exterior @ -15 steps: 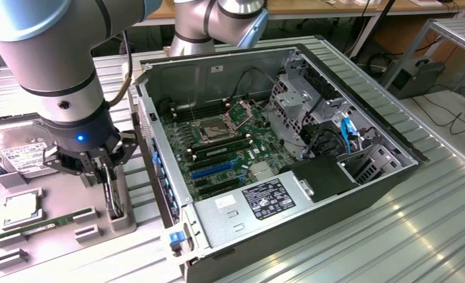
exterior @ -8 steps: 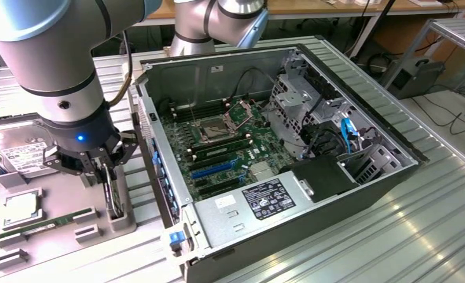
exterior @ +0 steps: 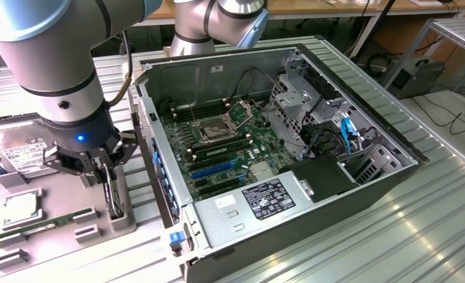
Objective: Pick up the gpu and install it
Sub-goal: 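Pick up the gpu and move the gpu toward the slot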
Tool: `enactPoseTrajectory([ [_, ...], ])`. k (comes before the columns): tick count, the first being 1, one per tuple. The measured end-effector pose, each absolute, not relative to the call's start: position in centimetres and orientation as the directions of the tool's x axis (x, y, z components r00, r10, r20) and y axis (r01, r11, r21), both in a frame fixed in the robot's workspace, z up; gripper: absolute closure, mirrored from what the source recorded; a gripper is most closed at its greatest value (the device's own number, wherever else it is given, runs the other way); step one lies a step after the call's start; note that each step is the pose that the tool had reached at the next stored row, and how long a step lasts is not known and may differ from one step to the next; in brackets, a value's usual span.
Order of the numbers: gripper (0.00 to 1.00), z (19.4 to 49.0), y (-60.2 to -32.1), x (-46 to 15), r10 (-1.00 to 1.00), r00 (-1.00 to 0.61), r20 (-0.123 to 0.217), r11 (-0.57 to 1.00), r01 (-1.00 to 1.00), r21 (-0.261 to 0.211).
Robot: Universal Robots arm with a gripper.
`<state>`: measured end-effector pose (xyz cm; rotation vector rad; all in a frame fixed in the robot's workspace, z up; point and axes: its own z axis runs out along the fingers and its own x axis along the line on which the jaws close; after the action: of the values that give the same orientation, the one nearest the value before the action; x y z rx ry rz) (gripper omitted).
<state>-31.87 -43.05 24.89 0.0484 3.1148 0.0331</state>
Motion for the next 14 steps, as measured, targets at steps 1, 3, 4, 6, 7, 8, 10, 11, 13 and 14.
enactPoseTrajectory([
  [1,0.74,24.89,-43.05,-31.87,0.031,-0.999,-0.026,0.999,0.031,0.022],
  [3,0.74,24.89,-43.05,-31.87,0.031,-0.999,-0.026,0.999,0.031,0.022],
  [4,0.74,24.89,-43.05,-31.87,0.031,-0.999,-0.026,0.999,0.031,0.022],
  [6,0.74,24.89,-43.05,-31.87,0.031,-0.999,-0.026,0.999,0.031,0.022],
  [7,0.74,24.89,-43.05,-31.87,0.031,-0.999,-0.026,0.999,0.031,0.022],
  [8,0.74,24.89,-43.05,-31.87,0.031,-0.999,-0.026,0.999,0.031,0.022],
  [10,0.74,24.89,-43.05,-31.87,0.031,-0.999,-0.026,0.999,0.031,0.022],
  [11,0.74,24.89,-43.05,-31.87,0.031,-0.999,-0.026,0.999,0.031,0.022],
  [13,0.74,24.89,-43.05,-31.87,0.031,-0.999,-0.026,0.999,0.031,0.022],
  [14,0.74,24.89,-43.05,-31.87,0.031,-0.999,-0.026,0.999,0.031,0.022],
])
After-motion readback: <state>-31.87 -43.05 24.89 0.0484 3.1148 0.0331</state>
